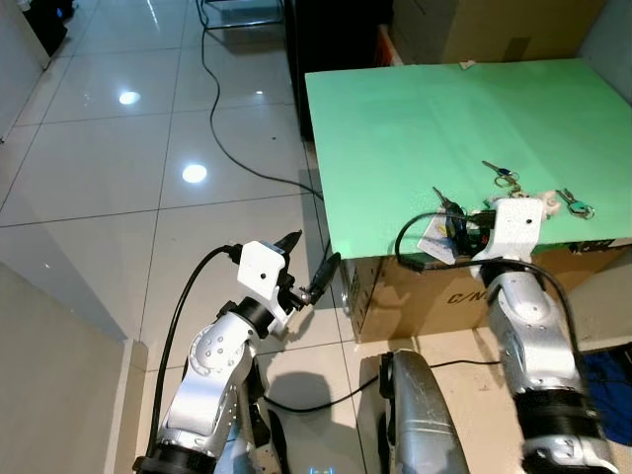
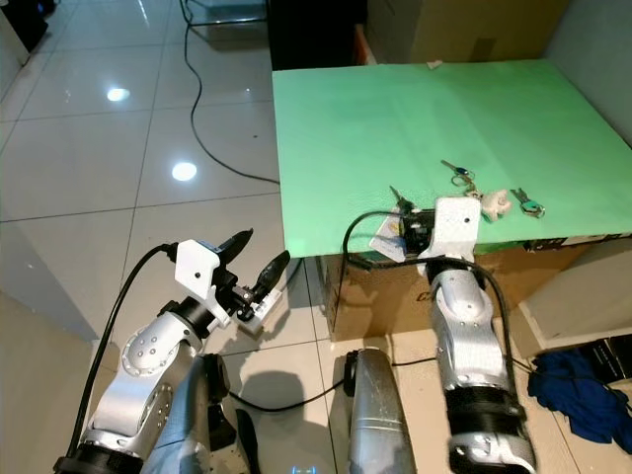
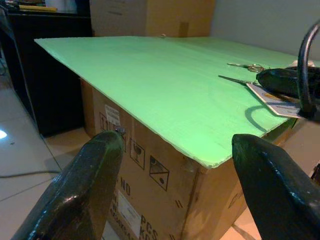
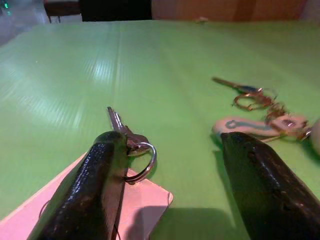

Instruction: Hang keys on a hook

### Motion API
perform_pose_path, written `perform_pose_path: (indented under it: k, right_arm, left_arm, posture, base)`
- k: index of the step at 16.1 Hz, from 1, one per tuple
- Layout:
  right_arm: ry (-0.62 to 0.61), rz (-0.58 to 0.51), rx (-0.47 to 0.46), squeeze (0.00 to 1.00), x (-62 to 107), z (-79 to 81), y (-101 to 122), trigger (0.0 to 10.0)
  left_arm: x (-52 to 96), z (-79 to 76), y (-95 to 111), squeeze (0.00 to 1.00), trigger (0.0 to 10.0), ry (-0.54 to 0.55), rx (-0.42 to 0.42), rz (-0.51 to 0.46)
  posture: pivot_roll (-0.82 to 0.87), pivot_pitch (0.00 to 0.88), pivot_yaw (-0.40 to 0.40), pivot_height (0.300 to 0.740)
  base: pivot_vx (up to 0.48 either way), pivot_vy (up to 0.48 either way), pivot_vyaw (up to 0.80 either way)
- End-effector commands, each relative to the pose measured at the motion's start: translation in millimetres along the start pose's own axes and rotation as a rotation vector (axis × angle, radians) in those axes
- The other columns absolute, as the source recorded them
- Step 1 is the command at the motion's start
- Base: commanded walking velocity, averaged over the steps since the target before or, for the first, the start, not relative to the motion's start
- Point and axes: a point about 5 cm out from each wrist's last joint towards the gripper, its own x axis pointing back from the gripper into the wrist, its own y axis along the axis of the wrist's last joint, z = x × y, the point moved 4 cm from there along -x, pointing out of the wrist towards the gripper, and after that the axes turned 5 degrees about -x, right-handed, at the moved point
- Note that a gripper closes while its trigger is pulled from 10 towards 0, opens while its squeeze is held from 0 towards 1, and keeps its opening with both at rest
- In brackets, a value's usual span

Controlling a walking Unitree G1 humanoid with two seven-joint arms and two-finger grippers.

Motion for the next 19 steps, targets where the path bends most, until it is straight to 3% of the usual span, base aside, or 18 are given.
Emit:
perform_pose_path:
  k: [1,8,9,10,13,19]
  right_arm:
    - [-0.008,0.036,-0.088,0.00,-1.1,-2.3,-7,10.0]
    - [0.069,0.053,-0.107,0.00,-11.0,10.7,-7,10.0]
    - [0.070,0.058,-0.110,0.00,-11.4,10.9,-8,2.5]
    - [0.072,0.064,-0.118,0.00,-11.6,11.3,-9,0.0]
    - [0.087,0.115,-0.231,0.00,-9.0,14.5,-21,0.0]
    - [0.134,0.131,-0.225,0.00,-8.2,19.4,-22,0.0]
  left_arm:
    - [1.5,0.3,3,0.00,10.0,0.001,-0.006,-0.012]
    - [0.7,2.4,4,0.00,10.0,0.001,-0.011,-0.013]
    - [0.6,2.2,4,0.00,10.0,0.001,-0.010,-0.013]
    - [0.5,2.0,4,0.00,10.0,0.001,-0.009,-0.013]
    - [0.9,1.3,3,0.00,10.0,0.000,-0.004,-0.011]
    - [-2.6,-1.6,1,0.00,10.0,0.003,0.017,-0.008]
  posture:
    - [-0.19,0.164,0.045,0.588]
    - [-0.18,0.148,0.045,0.588]
    - [-0.19,0.148,0.044,0.588]
    - [-0.18,0.148,0.044,0.588]
    - [-0.19,0.155,0.043,0.588]
    - [-0.20,0.151,0.031,0.588]
  base:
    - [0.000,0.000,0.00]
    - [0.000,0.000,0.00]
    - [0.000,0.000,0.00]
    - [0.000,0.000,0.00]
    - [0.000,0.000,0.00]
    - [0.000,0.000,0.00]
